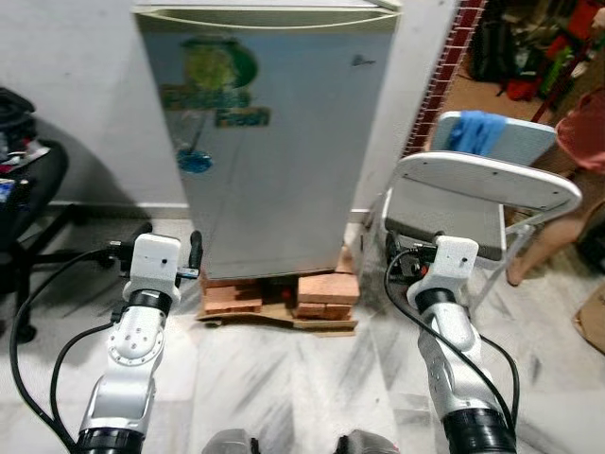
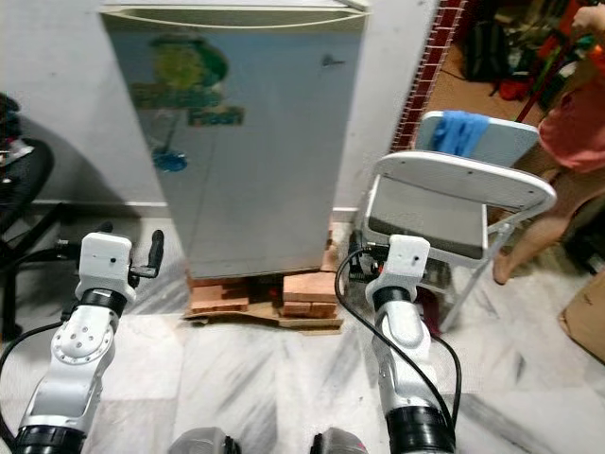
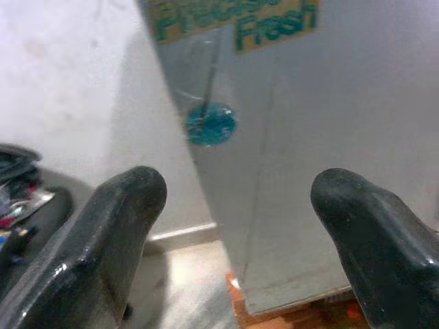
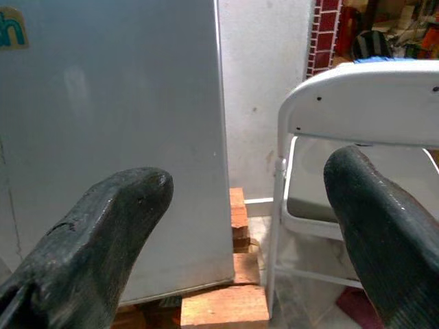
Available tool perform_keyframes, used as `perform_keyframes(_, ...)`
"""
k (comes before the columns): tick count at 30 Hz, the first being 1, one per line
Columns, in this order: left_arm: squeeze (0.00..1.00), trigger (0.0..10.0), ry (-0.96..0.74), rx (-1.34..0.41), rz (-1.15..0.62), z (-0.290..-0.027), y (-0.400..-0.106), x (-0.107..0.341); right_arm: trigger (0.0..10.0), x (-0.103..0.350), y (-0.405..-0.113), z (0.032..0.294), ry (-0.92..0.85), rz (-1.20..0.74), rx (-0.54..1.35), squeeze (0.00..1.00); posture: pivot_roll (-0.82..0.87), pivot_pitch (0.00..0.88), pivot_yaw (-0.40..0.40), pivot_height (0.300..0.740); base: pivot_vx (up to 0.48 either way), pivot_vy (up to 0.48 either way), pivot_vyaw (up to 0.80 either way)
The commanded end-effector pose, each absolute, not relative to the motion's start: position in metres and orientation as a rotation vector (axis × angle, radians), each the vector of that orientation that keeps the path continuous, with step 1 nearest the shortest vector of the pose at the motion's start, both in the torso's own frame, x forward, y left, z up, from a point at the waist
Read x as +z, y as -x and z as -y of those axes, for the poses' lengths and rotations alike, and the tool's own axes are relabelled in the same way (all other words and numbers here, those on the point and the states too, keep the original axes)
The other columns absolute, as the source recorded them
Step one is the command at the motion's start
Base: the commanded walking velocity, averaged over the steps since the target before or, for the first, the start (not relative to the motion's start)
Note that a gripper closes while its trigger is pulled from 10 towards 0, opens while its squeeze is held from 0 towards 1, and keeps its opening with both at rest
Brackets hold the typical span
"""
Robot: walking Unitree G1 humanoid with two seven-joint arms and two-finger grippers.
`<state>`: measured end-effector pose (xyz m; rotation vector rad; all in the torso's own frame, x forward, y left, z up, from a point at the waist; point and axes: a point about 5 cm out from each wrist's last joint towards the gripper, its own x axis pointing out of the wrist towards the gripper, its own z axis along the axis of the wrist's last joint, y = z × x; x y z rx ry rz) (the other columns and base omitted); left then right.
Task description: Restocking fridge
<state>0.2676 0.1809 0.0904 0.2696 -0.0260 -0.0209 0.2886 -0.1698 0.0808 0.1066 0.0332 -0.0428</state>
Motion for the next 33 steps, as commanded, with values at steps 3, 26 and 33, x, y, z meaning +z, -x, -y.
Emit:
perform_keyframes(3,0.00,10.0,-0.255,-0.014,0.026,-0.182,-0.266,0.091,10.0,0.082,-0.283,0.173,-0.123,-0.015,-0.043,0.00,0.11,0.056,-0.069,0.740,0.000,0.480,0.00)
perform_keyframes(26,0.00,10.0,-0.246,-0.009,0.001,-0.189,-0.259,0.085,10.0,0.083,-0.281,0.182,-0.104,-0.011,-0.056,0.00,0.11,0.055,-0.060,0.740,0.000,0.480,-0.74)
perform_keyframes(33,0.00,10.0,-0.228,-0.006,-0.014,-0.190,-0.256,0.081,10.0,0.077,-0.277,0.179,-0.102,-0.031,-0.047,0.00,0.10,0.055,-0.064,0.740,0.000,0.480,-0.80)
